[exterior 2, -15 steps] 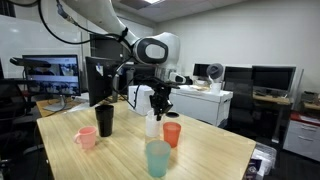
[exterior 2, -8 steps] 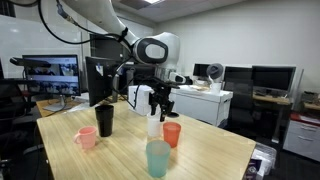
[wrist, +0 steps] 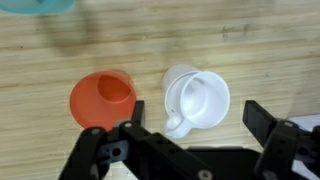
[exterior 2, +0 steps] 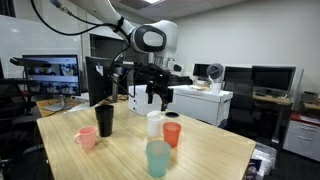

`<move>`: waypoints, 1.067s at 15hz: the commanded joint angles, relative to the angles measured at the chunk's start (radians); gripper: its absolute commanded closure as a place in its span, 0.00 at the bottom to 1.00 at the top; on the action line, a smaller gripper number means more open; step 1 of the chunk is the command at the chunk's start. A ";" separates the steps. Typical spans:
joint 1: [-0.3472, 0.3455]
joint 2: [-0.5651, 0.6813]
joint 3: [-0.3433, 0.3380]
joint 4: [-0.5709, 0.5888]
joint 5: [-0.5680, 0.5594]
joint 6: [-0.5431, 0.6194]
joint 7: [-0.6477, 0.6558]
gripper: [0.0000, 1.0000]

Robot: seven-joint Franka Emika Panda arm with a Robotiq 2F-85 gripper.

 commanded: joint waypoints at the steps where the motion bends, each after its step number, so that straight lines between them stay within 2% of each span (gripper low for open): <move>1: -0.003 -0.107 0.007 -0.071 -0.005 -0.075 -0.050 0.00; 4: 0.011 -0.195 0.005 -0.167 -0.021 -0.097 -0.098 0.00; 10: 0.057 -0.388 0.000 -0.431 -0.086 -0.086 -0.204 0.00; 16: 0.103 -0.503 -0.010 -0.571 -0.147 -0.108 -0.234 0.00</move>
